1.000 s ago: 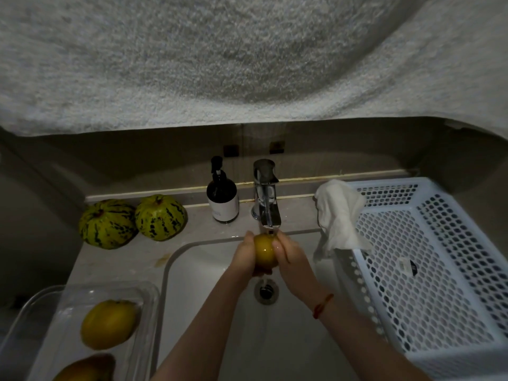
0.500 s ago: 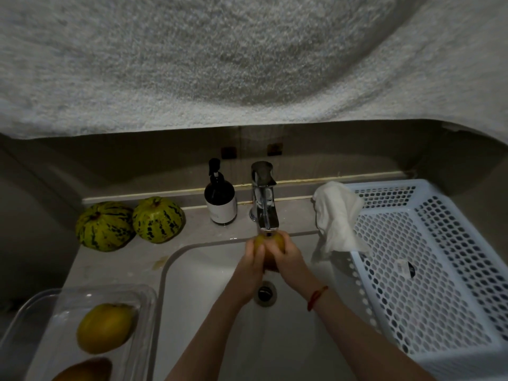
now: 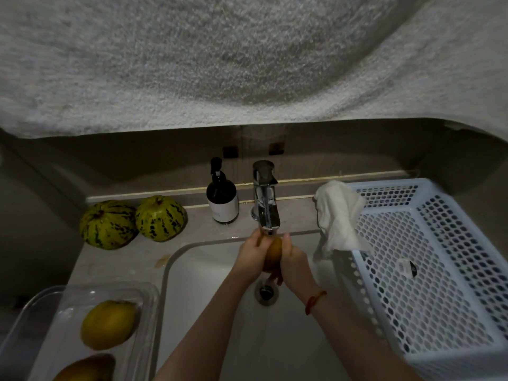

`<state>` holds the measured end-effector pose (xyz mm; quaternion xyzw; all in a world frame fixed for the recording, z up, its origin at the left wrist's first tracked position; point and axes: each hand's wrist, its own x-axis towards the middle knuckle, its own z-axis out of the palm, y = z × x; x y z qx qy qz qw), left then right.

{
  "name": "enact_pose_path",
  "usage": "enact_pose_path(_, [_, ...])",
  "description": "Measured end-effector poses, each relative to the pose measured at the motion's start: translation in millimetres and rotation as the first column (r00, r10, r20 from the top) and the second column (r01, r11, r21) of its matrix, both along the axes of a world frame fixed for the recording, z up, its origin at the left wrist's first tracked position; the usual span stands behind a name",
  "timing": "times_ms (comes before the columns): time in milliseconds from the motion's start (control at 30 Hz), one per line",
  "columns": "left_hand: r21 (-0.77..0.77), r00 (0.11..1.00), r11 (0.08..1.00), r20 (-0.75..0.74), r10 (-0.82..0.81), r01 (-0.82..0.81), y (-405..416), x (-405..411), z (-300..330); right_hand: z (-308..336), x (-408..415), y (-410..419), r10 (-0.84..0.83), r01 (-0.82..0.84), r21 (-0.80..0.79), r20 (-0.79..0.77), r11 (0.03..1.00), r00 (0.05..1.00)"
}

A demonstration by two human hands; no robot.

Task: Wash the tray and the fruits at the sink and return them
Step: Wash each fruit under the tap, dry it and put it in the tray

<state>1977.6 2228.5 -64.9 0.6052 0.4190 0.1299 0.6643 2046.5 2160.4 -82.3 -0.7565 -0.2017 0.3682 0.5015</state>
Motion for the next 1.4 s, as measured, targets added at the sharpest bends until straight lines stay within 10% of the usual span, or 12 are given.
enact_pose_path(200, [-0.523,0.964,0.811,-0.181,0.195,-0.262,4,10,6,8,5,-16,0.285,-0.308,0.083,0.217,0.948,0.934])
enact_pose_path(433, [-0.254,0.967,0.954,-0.153,-0.204,0.161,8,-13,9,14,7,-10,0.214,-0.213,0.154,0.010,0.965,0.977])
enact_pose_path(567, [-0.083,0.989,0.991,-0.090,-0.113,0.106,7,-18,4,3,-2,5,0.087,-0.086,0.043,-0.024,0.995,0.996])
enact_pose_path(700, [-0.179,0.990,0.983,0.127,0.058,-0.034,7,-24,10,-4,-12,22,-0.050,0.050,-0.003,0.002,0.999,0.999])
enact_pose_path(933, [-0.592,0.933,0.755,0.014,0.359,-0.282,12,-22,3,-5,-8,0,0.108,-0.162,0.096,0.419,0.982,0.902])
enact_pose_path(1067, [-0.616,0.987,0.772,-0.062,0.150,-0.157,8,-25,1,3,-3,-3,0.281,-0.270,0.219,-0.023,0.938,0.959])
enact_pose_path(1233, [-0.460,0.974,0.885,-0.160,-0.158,0.068,11,-27,-7,4,-1,-3,0.206,-0.201,0.161,-0.015,0.966,0.978])
enact_pose_path(1400, [-0.093,0.990,0.996,-0.143,-0.007,-0.007,-1,-15,-13,-2,-5,14,-0.113,0.113,0.027,-0.004,0.993,0.994])
